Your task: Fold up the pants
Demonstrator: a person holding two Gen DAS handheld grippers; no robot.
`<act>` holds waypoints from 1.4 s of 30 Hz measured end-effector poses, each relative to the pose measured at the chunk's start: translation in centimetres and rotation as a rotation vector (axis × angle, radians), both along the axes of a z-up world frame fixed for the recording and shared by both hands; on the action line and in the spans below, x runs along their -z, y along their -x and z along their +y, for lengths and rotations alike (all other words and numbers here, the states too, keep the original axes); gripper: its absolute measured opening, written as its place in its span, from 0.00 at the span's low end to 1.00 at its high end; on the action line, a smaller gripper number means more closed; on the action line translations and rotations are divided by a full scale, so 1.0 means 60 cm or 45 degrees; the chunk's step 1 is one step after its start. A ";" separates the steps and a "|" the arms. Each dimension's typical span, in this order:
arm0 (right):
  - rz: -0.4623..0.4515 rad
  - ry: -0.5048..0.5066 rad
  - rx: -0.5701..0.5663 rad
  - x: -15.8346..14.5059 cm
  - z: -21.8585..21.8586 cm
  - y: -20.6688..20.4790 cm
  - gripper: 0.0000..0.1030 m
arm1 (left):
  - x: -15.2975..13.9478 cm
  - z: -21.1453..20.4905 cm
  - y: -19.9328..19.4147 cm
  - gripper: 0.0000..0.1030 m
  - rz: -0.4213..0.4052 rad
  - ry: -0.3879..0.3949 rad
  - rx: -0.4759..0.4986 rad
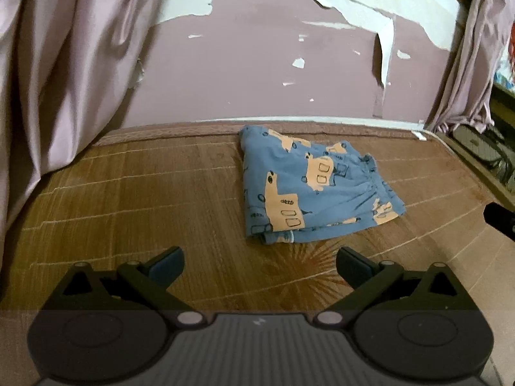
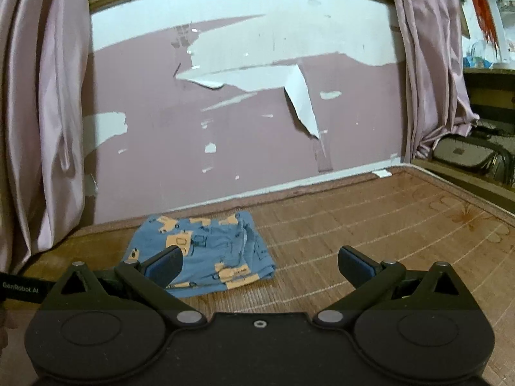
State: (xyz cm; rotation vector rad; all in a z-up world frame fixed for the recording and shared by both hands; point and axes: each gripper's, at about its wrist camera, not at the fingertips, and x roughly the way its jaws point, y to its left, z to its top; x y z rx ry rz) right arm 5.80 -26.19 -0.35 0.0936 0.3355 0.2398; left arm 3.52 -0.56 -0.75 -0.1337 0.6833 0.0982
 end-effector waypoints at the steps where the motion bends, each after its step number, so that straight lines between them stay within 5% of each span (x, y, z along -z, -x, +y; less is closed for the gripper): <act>1: -0.014 0.003 -0.006 -0.002 0.000 0.003 0.99 | -0.003 -0.001 0.004 1.00 -0.014 0.003 -0.008; 8: -0.099 0.029 -0.011 -0.005 0.005 0.032 0.99 | -0.019 -0.023 0.027 1.00 -0.093 -0.022 -0.044; 14: -0.039 -0.024 -0.003 0.003 -0.012 0.057 0.99 | -0.021 -0.038 0.057 1.00 -0.145 -0.081 -0.011; 25: 0.021 0.095 0.008 0.014 -0.027 0.102 0.99 | 0.000 -0.061 0.066 1.00 -0.071 -0.199 0.094; 35: 0.131 -0.042 -0.049 0.058 -0.019 0.052 0.99 | 0.022 -0.046 0.064 1.00 -0.061 -0.123 0.048; 42: 0.092 -0.040 -0.053 0.065 -0.001 0.037 0.99 | 0.029 -0.022 0.071 1.00 -0.073 -0.067 0.004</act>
